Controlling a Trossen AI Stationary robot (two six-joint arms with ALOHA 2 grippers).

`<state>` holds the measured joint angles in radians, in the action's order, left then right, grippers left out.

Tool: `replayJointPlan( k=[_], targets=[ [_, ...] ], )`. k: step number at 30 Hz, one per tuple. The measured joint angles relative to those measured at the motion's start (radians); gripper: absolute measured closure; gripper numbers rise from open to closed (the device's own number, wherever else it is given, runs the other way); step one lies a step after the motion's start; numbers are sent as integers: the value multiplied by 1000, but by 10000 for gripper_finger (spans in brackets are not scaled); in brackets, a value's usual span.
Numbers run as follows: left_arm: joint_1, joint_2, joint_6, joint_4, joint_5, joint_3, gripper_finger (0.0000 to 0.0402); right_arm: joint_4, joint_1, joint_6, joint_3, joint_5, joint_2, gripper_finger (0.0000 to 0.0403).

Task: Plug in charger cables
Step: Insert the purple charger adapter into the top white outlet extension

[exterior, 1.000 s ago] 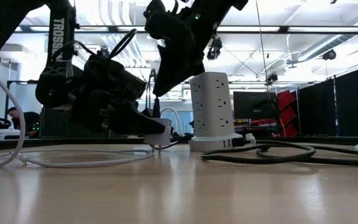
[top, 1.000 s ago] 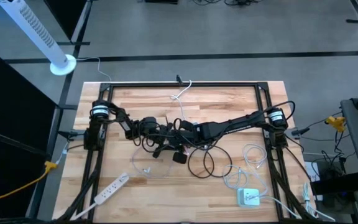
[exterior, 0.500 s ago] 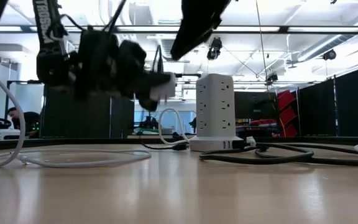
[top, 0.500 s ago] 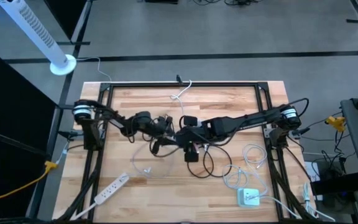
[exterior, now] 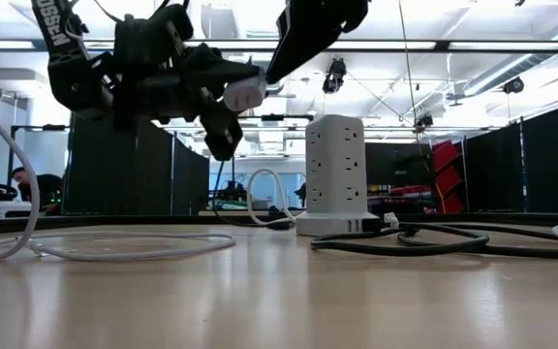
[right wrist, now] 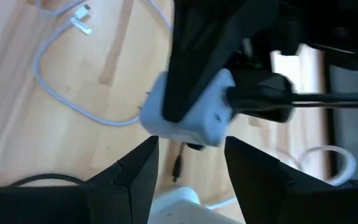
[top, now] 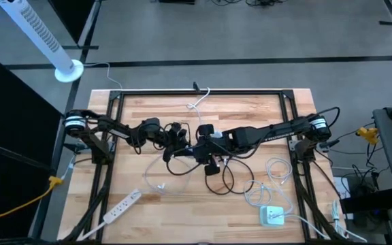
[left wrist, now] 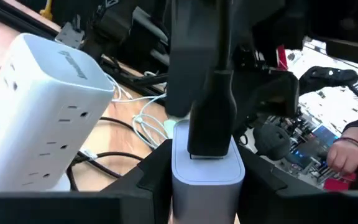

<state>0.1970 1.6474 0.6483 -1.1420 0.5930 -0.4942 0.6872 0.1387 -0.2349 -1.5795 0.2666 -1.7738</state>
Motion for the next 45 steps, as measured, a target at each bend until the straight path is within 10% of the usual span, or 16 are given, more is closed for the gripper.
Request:
replayJointPlan(
  k=[26, 45],
  targets=[
    [-7, 0, -15, 8, 30, -114, 286, 30, 8, 58, 0, -2, 66, 232],
    [-7, 0, 50, 42, 27, -157, 286, -15, 56, -209, -1, 50, 57, 128]
  ],
)
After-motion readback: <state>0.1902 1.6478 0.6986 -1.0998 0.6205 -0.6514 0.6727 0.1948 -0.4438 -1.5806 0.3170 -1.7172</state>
